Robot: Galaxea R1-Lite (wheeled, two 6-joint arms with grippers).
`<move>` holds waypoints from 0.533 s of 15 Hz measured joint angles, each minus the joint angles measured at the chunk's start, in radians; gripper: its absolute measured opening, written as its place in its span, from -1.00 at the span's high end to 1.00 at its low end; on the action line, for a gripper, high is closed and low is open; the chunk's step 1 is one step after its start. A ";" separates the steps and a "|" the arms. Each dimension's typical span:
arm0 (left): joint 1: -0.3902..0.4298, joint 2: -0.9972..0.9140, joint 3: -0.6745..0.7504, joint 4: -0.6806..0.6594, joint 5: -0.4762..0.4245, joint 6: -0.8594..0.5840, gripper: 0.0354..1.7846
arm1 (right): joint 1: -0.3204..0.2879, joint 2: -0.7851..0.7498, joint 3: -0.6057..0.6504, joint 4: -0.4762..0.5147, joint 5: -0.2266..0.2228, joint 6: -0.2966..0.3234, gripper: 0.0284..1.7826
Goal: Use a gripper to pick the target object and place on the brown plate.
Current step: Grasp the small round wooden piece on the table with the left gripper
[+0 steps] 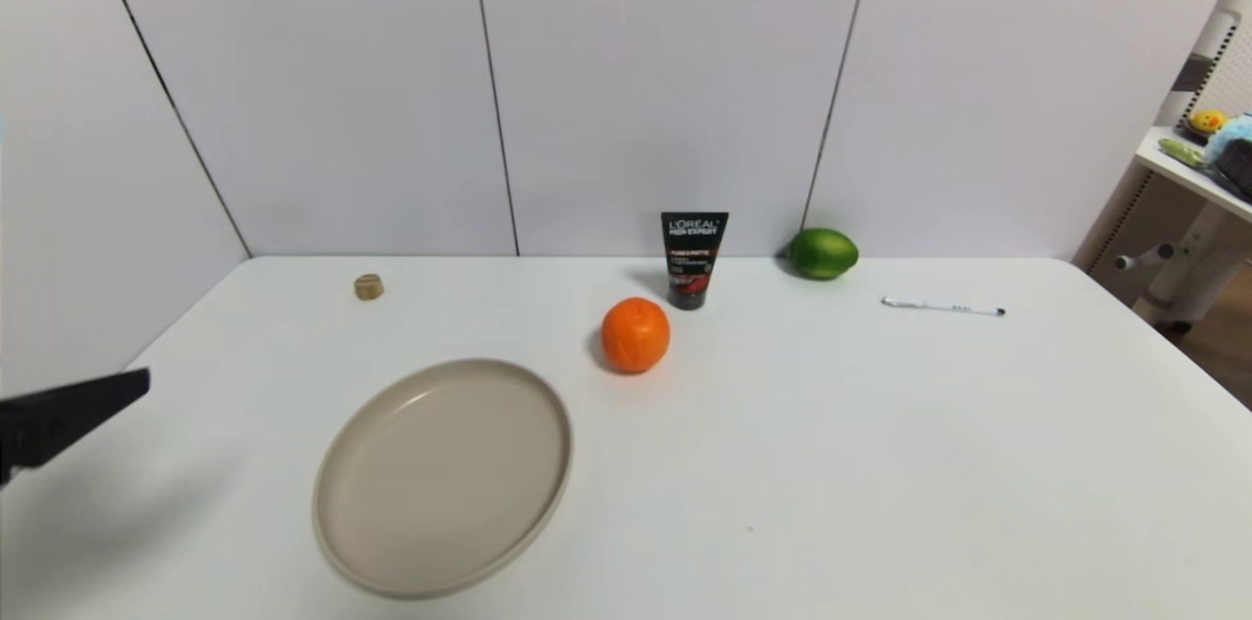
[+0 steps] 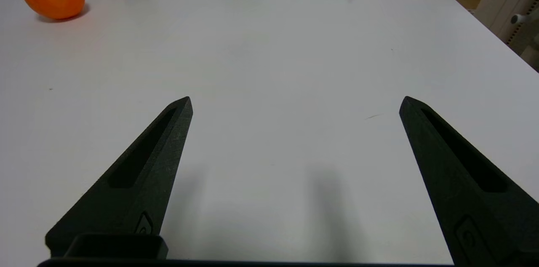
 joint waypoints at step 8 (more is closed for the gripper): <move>0.007 0.676 -0.620 0.190 -0.006 0.080 -0.89 | 0.000 0.000 0.000 0.000 0.000 0.000 -0.90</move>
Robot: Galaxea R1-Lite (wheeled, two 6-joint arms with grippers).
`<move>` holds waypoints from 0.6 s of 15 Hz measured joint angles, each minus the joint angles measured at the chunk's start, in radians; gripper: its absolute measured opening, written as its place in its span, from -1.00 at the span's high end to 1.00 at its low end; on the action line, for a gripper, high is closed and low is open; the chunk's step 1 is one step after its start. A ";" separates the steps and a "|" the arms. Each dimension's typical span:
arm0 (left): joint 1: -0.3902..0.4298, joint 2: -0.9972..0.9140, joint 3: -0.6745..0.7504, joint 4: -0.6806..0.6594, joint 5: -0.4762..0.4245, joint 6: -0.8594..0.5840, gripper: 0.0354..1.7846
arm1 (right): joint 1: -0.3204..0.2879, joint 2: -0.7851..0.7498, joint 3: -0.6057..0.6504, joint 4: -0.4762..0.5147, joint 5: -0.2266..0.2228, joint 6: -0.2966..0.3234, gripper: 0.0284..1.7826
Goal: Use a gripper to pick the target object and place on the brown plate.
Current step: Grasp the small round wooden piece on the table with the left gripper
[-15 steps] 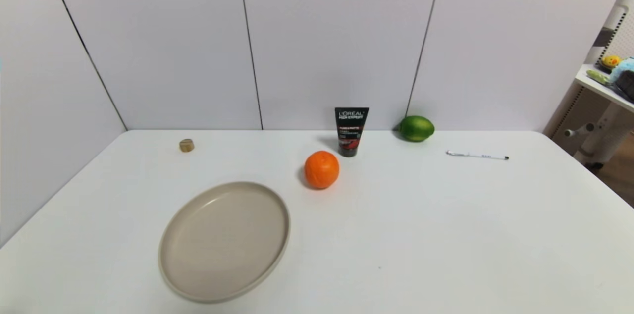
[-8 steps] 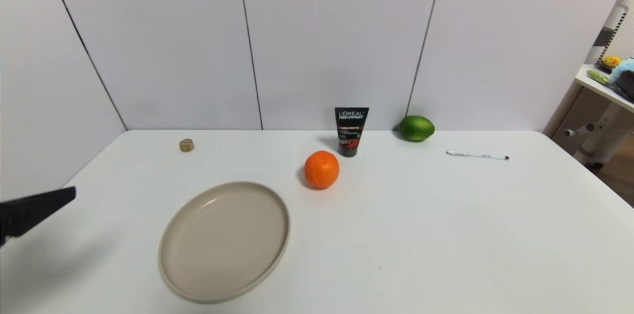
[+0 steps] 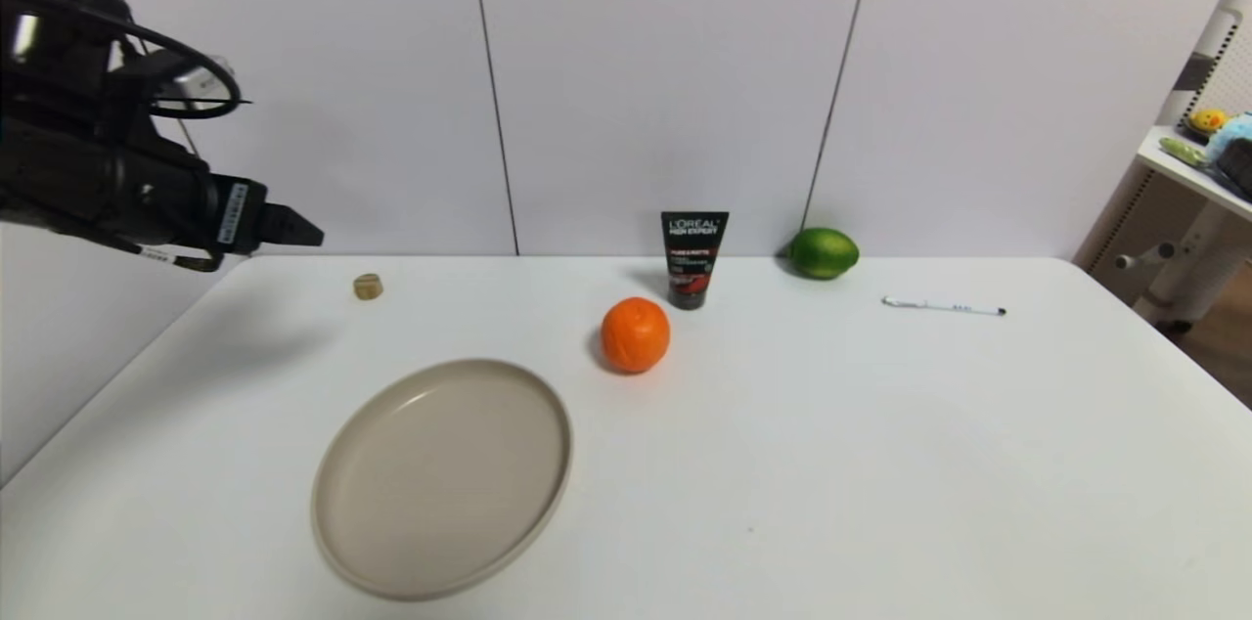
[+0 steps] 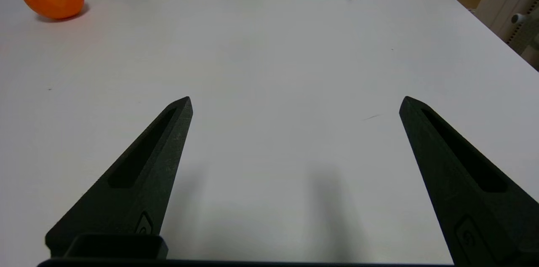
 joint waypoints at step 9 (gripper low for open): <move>0.024 0.402 -0.296 0.077 -0.002 0.049 -0.89 | 0.000 0.000 0.000 0.000 0.000 0.000 -0.90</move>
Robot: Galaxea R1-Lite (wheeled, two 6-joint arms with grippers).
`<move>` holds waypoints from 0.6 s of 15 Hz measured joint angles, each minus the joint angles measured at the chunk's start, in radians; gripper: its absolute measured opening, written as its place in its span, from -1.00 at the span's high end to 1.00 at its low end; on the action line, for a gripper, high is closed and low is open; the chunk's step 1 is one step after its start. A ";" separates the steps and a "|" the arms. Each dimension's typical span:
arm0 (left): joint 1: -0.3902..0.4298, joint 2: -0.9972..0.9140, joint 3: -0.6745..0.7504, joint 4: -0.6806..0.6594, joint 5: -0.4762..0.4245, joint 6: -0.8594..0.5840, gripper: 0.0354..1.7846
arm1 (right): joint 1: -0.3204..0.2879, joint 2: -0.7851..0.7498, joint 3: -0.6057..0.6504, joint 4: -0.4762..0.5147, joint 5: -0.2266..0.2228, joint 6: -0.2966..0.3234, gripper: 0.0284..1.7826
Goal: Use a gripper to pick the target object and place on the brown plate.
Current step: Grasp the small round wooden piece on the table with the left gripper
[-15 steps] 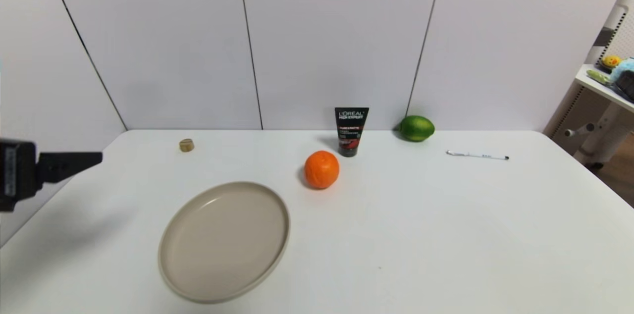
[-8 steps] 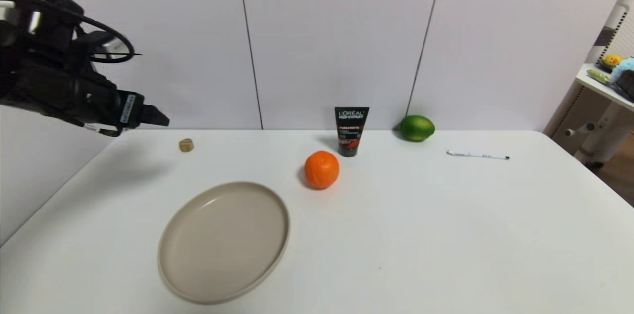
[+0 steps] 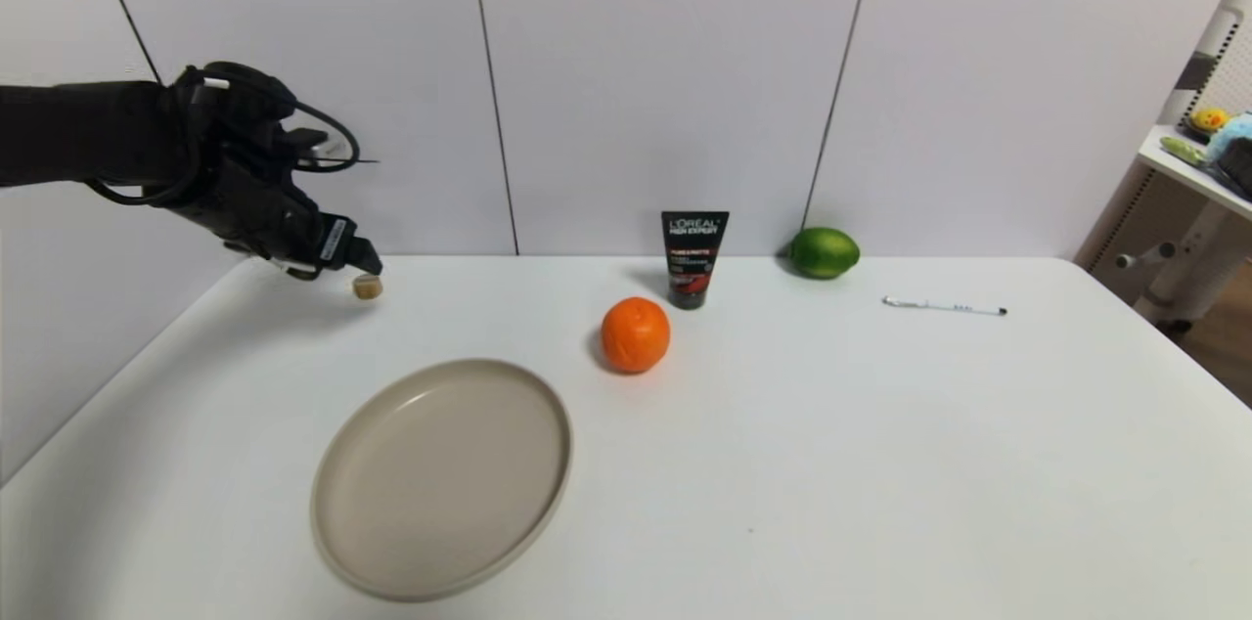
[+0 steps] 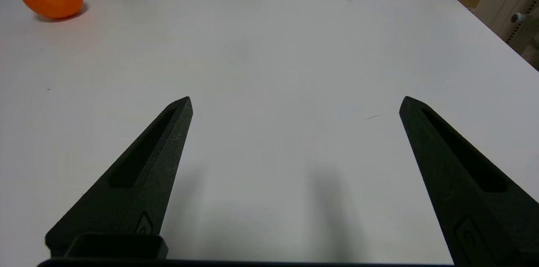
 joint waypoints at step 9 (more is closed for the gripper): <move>0.014 0.189 -0.128 -0.058 -0.023 -0.008 -0.89 | 0.000 0.000 0.000 0.000 0.000 0.000 -0.90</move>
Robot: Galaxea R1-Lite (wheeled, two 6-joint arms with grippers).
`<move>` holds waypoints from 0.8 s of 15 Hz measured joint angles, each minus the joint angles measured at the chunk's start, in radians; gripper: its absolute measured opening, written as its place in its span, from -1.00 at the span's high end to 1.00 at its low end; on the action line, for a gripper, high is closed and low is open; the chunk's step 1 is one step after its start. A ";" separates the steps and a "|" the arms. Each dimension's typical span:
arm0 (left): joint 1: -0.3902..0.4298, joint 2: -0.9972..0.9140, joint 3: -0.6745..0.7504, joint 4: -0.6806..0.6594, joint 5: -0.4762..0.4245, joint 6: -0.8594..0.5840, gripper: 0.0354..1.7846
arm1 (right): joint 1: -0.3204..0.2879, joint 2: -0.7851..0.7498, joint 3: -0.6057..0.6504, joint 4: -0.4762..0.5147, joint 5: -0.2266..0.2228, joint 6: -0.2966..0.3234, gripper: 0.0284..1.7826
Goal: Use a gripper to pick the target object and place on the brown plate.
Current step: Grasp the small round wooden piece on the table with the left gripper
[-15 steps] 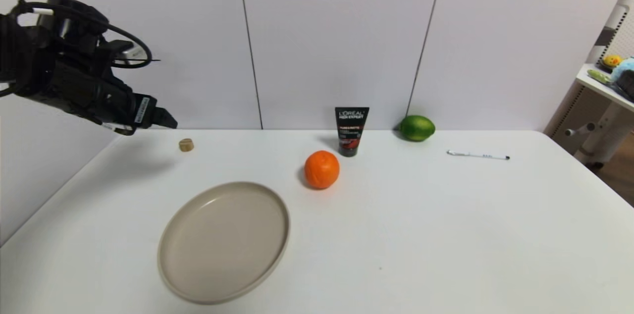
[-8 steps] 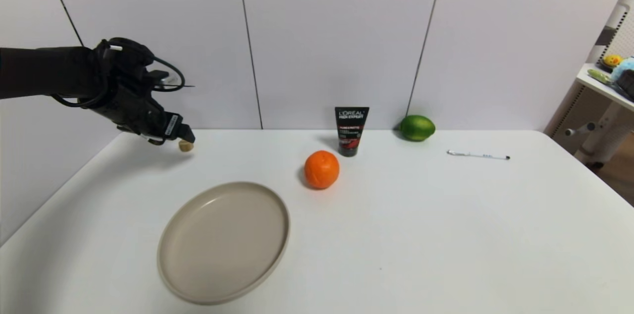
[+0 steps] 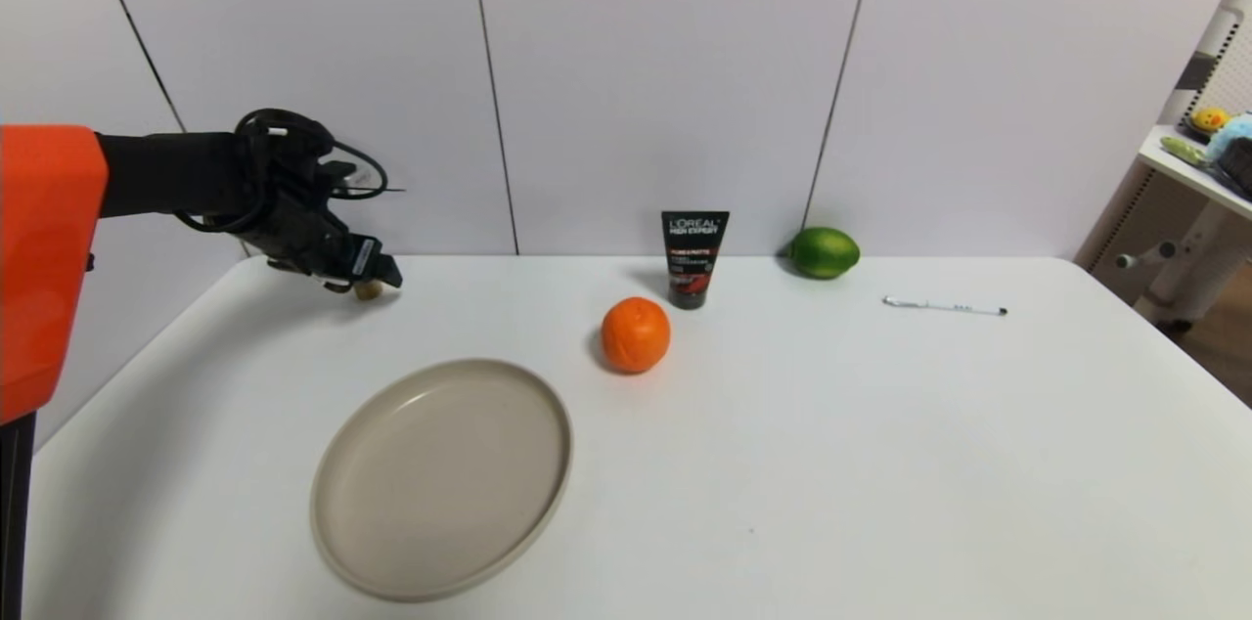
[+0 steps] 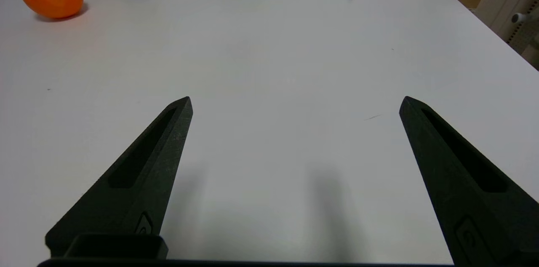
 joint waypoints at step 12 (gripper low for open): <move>0.016 0.052 -0.029 -0.025 -0.005 -0.014 -0.89 | 0.000 0.000 0.000 0.000 0.000 0.000 -0.90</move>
